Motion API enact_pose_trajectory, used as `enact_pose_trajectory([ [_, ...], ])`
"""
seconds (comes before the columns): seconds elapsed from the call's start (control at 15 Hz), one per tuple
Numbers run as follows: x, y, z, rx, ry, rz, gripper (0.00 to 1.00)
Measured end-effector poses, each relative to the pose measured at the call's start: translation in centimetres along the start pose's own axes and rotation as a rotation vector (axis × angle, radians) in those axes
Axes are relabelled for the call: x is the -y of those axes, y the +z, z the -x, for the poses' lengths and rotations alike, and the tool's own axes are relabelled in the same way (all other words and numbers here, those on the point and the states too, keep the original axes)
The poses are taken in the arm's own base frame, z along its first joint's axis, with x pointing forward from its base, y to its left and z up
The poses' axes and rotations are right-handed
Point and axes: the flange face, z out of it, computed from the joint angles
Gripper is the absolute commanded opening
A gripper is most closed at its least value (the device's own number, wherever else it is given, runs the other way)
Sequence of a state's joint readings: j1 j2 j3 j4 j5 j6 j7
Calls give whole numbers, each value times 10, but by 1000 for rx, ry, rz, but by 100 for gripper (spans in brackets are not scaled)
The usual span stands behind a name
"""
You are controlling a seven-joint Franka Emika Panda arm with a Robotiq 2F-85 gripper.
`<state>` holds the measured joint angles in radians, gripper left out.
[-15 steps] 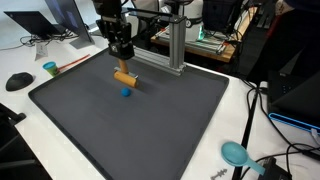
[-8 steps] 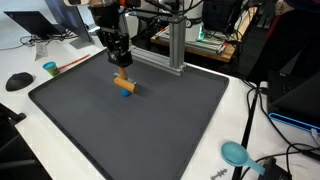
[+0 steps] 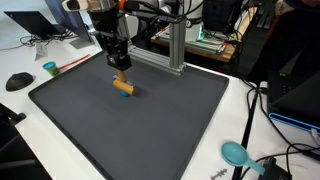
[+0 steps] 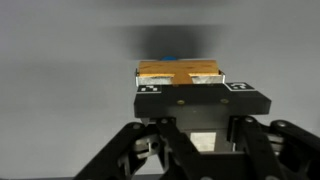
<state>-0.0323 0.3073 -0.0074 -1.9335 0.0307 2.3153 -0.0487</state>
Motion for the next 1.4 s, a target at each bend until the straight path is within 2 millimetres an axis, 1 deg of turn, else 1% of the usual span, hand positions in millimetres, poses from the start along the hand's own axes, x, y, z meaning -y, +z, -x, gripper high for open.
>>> enact_pose_trajectory([
  [1.07, -1, 7, -1, 29, -14, -1, 22],
  [1.4, -2, 9, -5, 20, -13, -1, 22],
])
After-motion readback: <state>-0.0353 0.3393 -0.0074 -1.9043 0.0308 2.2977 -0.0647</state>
